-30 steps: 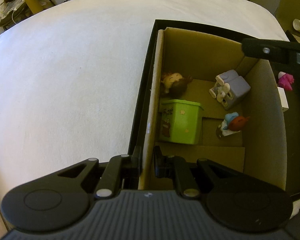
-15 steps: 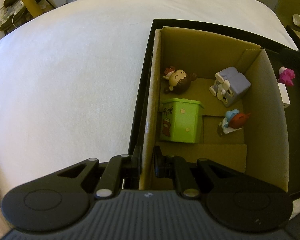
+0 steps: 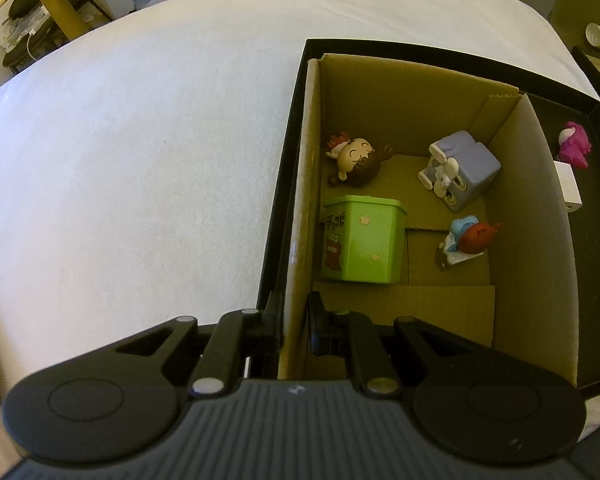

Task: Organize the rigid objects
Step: 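Withdraw the right gripper toward the white charger and pink toy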

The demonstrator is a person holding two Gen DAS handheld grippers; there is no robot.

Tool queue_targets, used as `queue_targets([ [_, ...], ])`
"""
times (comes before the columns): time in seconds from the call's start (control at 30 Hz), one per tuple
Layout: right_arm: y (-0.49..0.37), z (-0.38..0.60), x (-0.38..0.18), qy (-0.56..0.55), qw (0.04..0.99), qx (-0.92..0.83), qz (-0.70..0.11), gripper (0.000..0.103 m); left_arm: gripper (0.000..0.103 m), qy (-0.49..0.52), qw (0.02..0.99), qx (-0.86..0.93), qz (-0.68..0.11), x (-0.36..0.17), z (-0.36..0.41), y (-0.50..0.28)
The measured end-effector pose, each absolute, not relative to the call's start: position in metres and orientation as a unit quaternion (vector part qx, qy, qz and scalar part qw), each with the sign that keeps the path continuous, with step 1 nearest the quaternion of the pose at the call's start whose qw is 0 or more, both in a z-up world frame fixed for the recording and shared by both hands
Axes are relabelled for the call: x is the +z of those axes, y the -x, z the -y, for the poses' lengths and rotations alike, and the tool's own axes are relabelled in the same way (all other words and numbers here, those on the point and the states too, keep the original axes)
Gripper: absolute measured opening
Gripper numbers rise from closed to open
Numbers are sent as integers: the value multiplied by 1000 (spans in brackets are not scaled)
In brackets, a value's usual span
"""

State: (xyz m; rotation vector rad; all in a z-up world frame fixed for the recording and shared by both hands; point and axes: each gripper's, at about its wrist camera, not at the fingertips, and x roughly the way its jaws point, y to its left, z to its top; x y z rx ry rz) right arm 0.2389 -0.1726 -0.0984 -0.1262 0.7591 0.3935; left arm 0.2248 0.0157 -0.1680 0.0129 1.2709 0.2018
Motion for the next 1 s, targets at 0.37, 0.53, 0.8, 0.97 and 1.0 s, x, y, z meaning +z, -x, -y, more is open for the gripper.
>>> queue_targets([
  [0.37, -231, 201, -108, 62, 917, 168, -357, 85, 12, -9, 800, 97, -593, -168, -15, -225],
  [0.53, -231, 214, -113, 49, 919, 157, -360, 87, 12, -8, 799, 99, -592, -168, -15, -224],
  [0.8, -232, 228, -128, 45, 918, 144, -367, 89, 12, -12, 799, 102, -593, -169, -14, -225],
  [0.97, -236, 233, -139, 46, 916, 135, -376, 89, 13, -16, 798, 105, -593, -170, -13, -225],
  [1.0, -238, 233, -141, 46, 915, 132, -377, 89, 13, -16, 798, 106, -593, -170, -12, -225],
])
